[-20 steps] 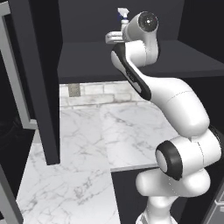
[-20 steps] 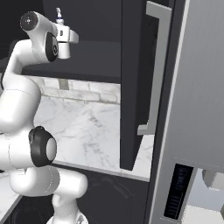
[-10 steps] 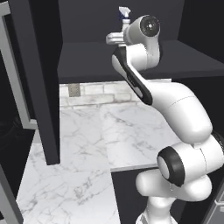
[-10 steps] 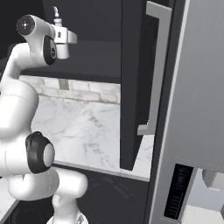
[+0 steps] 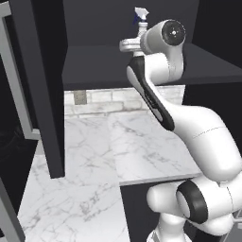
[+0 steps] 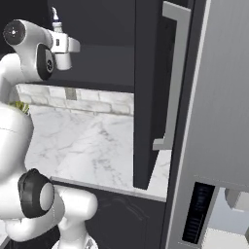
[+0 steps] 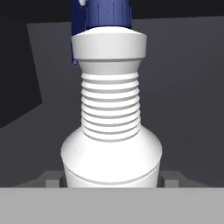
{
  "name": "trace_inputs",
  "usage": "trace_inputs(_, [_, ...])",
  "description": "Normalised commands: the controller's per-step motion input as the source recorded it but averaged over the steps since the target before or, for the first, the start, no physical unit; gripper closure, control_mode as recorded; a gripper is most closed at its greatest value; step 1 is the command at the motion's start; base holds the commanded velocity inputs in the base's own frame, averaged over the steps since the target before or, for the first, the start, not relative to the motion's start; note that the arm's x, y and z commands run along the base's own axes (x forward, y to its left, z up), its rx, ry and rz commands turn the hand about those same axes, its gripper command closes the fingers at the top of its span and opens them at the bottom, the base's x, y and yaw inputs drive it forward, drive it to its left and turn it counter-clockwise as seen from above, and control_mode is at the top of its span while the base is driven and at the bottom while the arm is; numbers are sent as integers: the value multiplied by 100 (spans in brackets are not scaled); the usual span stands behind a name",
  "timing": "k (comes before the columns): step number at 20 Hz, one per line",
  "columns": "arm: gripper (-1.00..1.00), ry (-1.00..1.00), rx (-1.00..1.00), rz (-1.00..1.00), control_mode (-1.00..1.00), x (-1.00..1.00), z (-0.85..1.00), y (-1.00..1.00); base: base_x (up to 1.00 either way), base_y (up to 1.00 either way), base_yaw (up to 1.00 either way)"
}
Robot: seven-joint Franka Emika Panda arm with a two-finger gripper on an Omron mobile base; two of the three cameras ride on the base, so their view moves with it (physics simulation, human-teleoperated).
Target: Move the cutting board and knife to the sink. Then move spray from the cabinet to the counter.
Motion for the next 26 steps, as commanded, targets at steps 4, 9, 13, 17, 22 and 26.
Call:
trace_inputs(4, [100, -4, 0, 0, -100, -88, 0, -20, 0, 0, 0])
trace_inputs(9, [100, -5, 0, 0, -100, -100, 0, -21, 0, 0, 0])
trace_inputs(13, [100, -3, 0, 0, -100, -100, 3, -15, 0, 0, 0])
trace_inputs(17, [100, -1, 0, 0, -100, -100, 0, -14, 0, 0, 0])
trace_inputs(22, [100, -3, -1, 0, -100, -24, -2, -1, 0, 0, 0])
trace_inputs(26, [100, 1, -1, 0, -100, -71, -52, 0, 0, 0, 0])
